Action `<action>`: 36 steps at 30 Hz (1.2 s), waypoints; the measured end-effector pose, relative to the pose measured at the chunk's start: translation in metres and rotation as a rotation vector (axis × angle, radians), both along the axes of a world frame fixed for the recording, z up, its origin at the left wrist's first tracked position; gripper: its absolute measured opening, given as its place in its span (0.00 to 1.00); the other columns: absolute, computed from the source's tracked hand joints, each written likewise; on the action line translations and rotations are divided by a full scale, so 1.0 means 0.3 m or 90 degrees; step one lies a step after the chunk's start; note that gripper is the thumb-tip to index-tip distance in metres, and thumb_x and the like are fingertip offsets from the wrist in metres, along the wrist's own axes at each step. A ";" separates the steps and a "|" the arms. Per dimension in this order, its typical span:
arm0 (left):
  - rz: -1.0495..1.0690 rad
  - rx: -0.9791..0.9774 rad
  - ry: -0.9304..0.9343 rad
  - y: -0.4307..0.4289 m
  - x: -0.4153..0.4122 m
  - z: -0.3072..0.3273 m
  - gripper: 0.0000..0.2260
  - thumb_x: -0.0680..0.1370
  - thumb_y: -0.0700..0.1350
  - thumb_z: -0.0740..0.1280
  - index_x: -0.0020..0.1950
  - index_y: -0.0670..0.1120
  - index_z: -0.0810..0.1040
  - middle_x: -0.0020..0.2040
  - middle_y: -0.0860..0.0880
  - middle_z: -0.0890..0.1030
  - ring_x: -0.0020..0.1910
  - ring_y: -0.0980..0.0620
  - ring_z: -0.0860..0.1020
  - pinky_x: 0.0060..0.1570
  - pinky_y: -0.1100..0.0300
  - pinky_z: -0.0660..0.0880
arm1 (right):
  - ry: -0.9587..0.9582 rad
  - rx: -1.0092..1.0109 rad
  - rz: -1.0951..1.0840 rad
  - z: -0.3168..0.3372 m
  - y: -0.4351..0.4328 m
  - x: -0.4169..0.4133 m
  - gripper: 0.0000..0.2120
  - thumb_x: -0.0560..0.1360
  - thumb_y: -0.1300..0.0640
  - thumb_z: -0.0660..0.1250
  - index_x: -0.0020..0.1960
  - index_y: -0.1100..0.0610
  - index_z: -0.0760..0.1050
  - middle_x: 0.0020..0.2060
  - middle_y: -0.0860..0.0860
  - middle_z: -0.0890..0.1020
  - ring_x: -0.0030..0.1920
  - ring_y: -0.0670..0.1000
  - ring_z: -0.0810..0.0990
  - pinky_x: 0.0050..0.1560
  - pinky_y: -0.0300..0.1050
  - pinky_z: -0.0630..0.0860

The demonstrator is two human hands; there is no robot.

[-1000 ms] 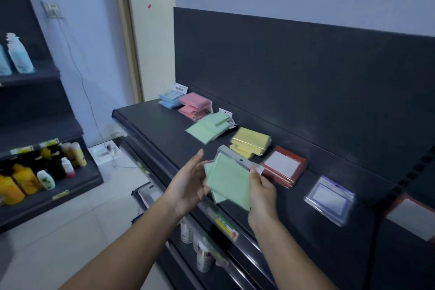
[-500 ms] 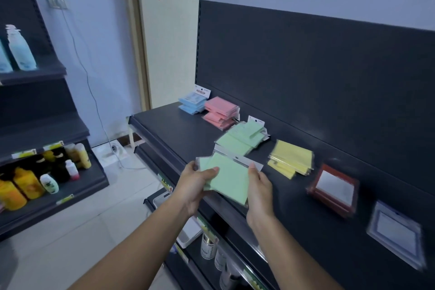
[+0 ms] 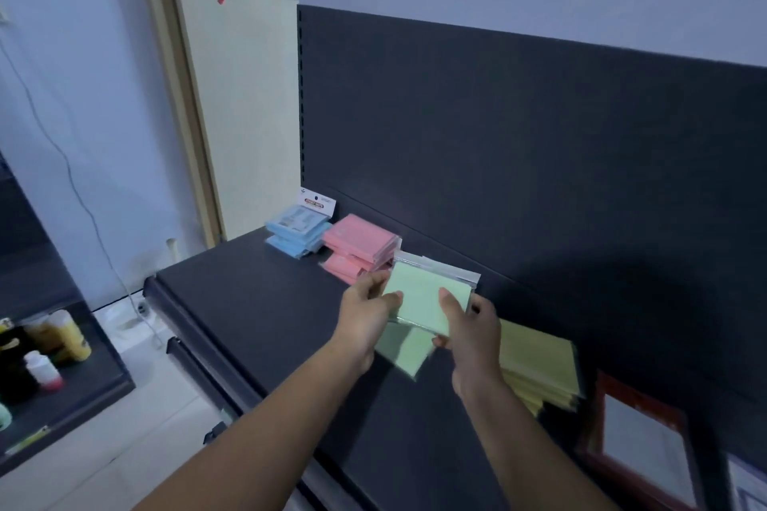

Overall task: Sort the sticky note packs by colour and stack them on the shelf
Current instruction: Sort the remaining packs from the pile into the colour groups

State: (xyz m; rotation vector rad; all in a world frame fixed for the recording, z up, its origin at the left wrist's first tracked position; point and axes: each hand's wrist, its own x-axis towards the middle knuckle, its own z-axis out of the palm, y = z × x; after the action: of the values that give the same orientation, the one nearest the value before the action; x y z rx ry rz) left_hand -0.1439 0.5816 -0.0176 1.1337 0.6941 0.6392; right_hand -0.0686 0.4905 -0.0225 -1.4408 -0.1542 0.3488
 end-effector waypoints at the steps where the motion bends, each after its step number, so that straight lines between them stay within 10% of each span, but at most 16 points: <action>1: -0.005 0.009 -0.001 0.022 0.030 0.005 0.15 0.75 0.31 0.63 0.60 0.40 0.75 0.51 0.45 0.81 0.43 0.49 0.79 0.42 0.59 0.76 | -0.004 -0.010 -0.006 0.000 0.020 0.031 0.09 0.74 0.58 0.68 0.53 0.59 0.73 0.42 0.52 0.80 0.36 0.48 0.78 0.27 0.40 0.71; 11: -0.130 0.202 0.096 0.167 0.197 -0.031 0.22 0.76 0.35 0.66 0.68 0.47 0.69 0.63 0.53 0.72 0.61 0.47 0.75 0.64 0.46 0.71 | -0.038 -0.104 -0.045 -0.065 0.121 0.196 0.10 0.74 0.61 0.65 0.55 0.57 0.76 0.44 0.50 0.81 0.43 0.51 0.80 0.45 0.47 0.76; 19: -0.218 0.392 0.090 0.224 0.249 -0.063 0.12 0.74 0.37 0.67 0.54 0.49 0.74 0.54 0.47 0.79 0.51 0.52 0.77 0.54 0.60 0.75 | -0.137 -0.231 -0.161 -0.055 0.182 0.194 0.23 0.76 0.60 0.65 0.69 0.59 0.64 0.59 0.55 0.72 0.58 0.54 0.74 0.62 0.52 0.73; 25: -0.248 0.538 0.080 0.257 0.257 -0.052 0.27 0.76 0.40 0.66 0.73 0.41 0.61 0.71 0.50 0.61 0.69 0.63 0.55 0.64 0.78 0.43 | -0.215 -0.279 -0.238 -0.041 0.195 0.156 0.21 0.76 0.61 0.64 0.68 0.59 0.65 0.59 0.51 0.68 0.57 0.47 0.69 0.63 0.44 0.68; 28: -0.277 0.586 0.101 0.280 0.232 -0.061 0.27 0.77 0.42 0.65 0.74 0.40 0.59 0.76 0.44 0.56 0.76 0.50 0.52 0.71 0.64 0.46 | -0.251 -0.292 -0.260 -0.052 0.211 0.098 0.18 0.76 0.64 0.64 0.64 0.60 0.68 0.56 0.50 0.70 0.57 0.48 0.70 0.62 0.42 0.68; 33: -0.333 0.675 0.008 0.227 0.190 -0.049 0.16 0.73 0.37 0.67 0.61 0.41 0.75 0.62 0.46 0.74 0.65 0.47 0.69 0.64 0.64 0.60 | -0.248 -0.264 -0.240 -0.060 0.165 0.016 0.14 0.74 0.68 0.63 0.55 0.54 0.71 0.50 0.51 0.76 0.48 0.44 0.76 0.50 0.28 0.69; 36: -0.397 0.716 -0.022 0.145 0.195 -0.041 0.13 0.71 0.36 0.66 0.55 0.42 0.78 0.55 0.47 0.79 0.57 0.47 0.73 0.59 0.58 0.66 | -0.248 -0.303 -0.240 -0.055 0.083 -0.013 0.11 0.74 0.68 0.62 0.51 0.55 0.74 0.48 0.50 0.79 0.48 0.48 0.78 0.51 0.37 0.74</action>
State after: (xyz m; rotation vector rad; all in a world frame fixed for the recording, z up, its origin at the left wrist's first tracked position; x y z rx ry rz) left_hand -0.0855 0.6252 -0.0299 2.2376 -0.1554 0.4836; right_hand -0.0725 0.5154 -0.0389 -1.9578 -0.1131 -0.2255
